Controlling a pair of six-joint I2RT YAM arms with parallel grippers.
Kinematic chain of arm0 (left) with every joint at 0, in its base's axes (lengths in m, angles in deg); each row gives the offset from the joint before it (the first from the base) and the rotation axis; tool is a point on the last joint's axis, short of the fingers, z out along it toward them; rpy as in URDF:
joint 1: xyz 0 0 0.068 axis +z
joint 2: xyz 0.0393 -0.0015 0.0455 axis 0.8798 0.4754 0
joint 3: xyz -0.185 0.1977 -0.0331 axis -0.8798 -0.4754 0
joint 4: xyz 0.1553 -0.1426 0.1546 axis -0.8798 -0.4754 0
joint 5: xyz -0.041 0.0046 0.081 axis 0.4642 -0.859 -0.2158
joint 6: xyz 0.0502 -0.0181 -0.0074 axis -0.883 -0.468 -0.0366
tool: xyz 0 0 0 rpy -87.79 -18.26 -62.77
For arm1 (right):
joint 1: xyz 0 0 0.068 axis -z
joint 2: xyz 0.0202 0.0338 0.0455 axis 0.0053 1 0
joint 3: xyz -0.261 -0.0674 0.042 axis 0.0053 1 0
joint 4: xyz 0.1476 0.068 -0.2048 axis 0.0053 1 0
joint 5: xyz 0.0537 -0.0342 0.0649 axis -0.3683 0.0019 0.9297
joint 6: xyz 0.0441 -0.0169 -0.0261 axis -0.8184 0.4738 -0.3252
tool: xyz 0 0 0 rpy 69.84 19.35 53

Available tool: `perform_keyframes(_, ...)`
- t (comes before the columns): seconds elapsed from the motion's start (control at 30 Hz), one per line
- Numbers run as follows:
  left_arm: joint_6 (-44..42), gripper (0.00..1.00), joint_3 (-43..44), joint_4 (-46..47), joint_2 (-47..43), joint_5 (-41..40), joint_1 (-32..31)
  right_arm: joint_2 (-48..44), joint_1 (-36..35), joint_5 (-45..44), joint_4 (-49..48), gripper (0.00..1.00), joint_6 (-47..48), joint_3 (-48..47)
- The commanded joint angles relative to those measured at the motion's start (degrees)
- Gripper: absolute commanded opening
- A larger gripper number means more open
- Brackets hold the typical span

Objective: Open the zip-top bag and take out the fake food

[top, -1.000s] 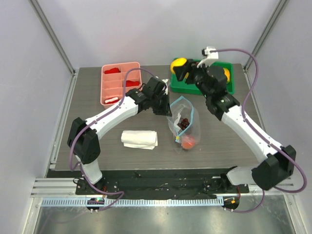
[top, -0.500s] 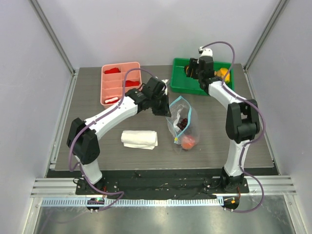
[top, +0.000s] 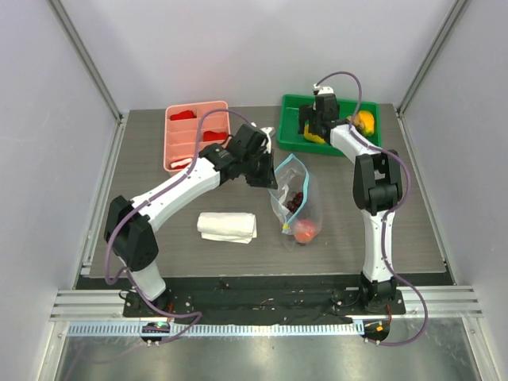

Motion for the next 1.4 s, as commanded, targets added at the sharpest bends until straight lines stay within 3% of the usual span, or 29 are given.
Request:
perform_keyframes(0.0,-0.66,0.0,1.17,2.75,-3.02,1.54,-0.19,-2.88,-0.16,-2.59,7.1,1.0,0.53,-7.82)
perform_keyframes(0.17,0.57,0.0,1.78,5.3,-2.15,2.78,-0.19,-10.87,-2.09,-6.63,18.35,1.0,-3.23,-8.97)
perform_keyframes(0.2,0.75,0.0,1.87,5.39,-1.45,2.95,-0.19,-13.67,-2.27,-7.43,24.12,1.0,-4.55,-9.15)
perform_keyframes(0.47,3.47,0.0,3.19,8.46,1.11,6.03,-0.81,-34.15,-11.21,-2.15,46.9,1.0,-12.38,-5.28)
perform_keyframes(0.63,5.4,0.0,3.1,10.05,2.07,6.82,-1.77,-43.48,-13.34,6.78,55.37,0.96,-23.78,-5.72)
perform_keyframes(0.8,6.2,0.0,3.63,10.23,2.08,6.38,-2.57,-43.93,-18.53,12.25,65.39,1.0,-31.35,-8.36)
perform_keyframes(0.93,6.55,0.0,3.63,10.84,1.55,5.5,-3.18,-47.35,-18.71,14.45,63.03,0.99,-36.63,-2.04)
perform_keyframes(0.97,6.64,0.0,3.63,11.19,1.37,5.5,-3.27,-47.62,-18.71,14.19,62.16,0.88,-37.69,0.32)
perform_keyframes(1.1,6.99,0.0,3.54,11.63,1.2,5.32,-4.15,-48.41,-18.71,11.38,62.33,0.65,-41.21,4.55)
perform_keyframes(1.13,6.9,0.0,3.45,11.63,1.11,5.24,-4.24,-48.76,-18.71,10.68,61.98,0.53,-41.65,5.43)
perform_keyframes(1.17,6.9,0.0,3.19,11.54,1.02,5.24,-4.32,-49.29,-18.71,9.8,61.54,0.32,-42.44,7.09)
perform_keyframes(1.37,6.72,0.0,2.31,11.9,-0.12,4.88,-5.11,-48.59,-18.88,9.0,60.74,0.3,-42.45,11.85)
